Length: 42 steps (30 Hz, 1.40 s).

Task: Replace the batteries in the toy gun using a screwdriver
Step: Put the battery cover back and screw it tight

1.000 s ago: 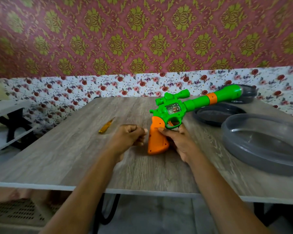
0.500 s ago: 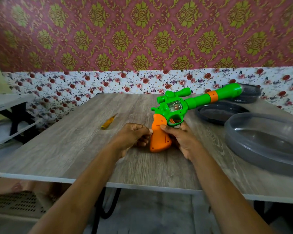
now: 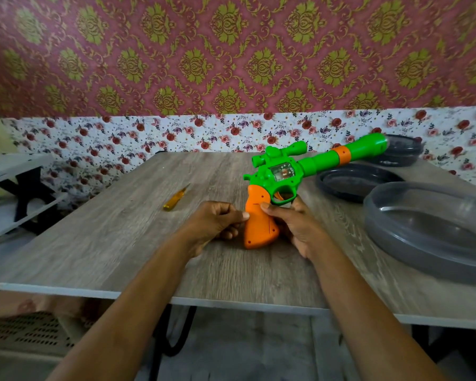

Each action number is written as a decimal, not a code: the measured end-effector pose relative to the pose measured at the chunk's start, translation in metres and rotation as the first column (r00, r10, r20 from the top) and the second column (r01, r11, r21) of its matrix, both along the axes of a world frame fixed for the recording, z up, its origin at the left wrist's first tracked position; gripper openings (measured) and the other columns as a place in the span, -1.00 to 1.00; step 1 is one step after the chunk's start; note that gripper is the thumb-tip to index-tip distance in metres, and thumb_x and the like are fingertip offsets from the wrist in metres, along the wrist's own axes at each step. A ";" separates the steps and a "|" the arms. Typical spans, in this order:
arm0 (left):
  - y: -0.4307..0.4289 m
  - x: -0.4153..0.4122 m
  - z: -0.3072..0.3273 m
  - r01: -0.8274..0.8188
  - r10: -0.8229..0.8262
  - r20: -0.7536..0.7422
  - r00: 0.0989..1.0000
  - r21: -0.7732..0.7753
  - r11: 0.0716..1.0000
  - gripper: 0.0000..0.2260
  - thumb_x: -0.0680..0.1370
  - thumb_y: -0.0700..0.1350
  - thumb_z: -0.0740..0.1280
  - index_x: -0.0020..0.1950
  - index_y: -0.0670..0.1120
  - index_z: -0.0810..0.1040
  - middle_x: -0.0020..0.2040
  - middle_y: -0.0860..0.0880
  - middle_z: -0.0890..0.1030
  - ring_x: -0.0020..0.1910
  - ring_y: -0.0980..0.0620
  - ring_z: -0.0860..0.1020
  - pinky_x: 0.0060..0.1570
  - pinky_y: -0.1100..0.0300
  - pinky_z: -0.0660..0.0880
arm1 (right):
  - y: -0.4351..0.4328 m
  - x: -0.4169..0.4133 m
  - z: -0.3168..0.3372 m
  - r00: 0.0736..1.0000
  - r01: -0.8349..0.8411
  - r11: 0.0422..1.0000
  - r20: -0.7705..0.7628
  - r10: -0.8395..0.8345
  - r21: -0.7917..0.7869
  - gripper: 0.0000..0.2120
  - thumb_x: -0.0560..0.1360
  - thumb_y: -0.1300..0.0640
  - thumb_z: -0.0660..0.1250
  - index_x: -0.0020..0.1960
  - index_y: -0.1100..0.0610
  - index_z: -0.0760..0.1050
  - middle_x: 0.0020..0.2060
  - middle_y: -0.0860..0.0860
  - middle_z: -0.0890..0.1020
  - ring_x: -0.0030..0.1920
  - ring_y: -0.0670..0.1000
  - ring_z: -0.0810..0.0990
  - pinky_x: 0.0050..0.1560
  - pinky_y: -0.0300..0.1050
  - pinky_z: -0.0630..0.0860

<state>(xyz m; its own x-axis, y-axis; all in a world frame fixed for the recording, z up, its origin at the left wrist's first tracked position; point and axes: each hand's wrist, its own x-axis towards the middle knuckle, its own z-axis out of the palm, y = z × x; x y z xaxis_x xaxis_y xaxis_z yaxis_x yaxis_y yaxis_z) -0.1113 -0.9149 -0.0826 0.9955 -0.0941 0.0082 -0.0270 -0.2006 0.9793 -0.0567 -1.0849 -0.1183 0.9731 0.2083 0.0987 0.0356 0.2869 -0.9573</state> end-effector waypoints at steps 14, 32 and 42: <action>0.007 -0.002 0.004 -0.012 0.012 -0.005 1.000 -0.126 0.992 -0.81 0.53 -0.20 0.34 -0.30 -0.13 0.49 -0.50 0.07 0.53 -0.49 0.22 0.49 -0.46 0.41 0.43 | 0.000 -0.005 0.004 1.000 -0.005 1.000 -0.012 0.005 0.026 -0.37 0.30 0.27 0.46 0.33 0.25 0.34 0.21 0.17 0.56 0.20 0.12 0.55 0.12 0.01 0.51; 0.084 0.034 -0.006 -0.799 0.694 0.400 0.599 0.249 0.547 -0.95 0.45 -0.12 0.40 -0.17 -0.05 0.55 -0.16 -0.04 0.61 -0.11 -0.07 0.58 -0.16 0.16 0.46 | 0.001 -0.004 0.003 1.000 -0.006 1.000 0.008 0.006 -0.006 -0.40 0.33 0.30 0.46 0.33 0.26 0.35 0.19 0.19 0.57 0.18 0.13 0.56 0.15 0.02 0.51; 0.102 0.043 -0.014 -0.695 0.678 0.303 0.670 0.579 0.427 -0.86 0.48 -0.13 0.38 -0.11 -0.21 0.61 -0.11 -0.17 0.64 -0.13 -0.14 0.58 -0.15 0.04 0.56 | 0.000 -0.006 0.005 0.999 -0.028 0.999 0.016 0.028 -0.024 -0.17 0.11 0.13 0.59 0.32 0.21 0.36 0.18 0.15 0.59 0.19 0.13 0.56 0.23 0.11 0.48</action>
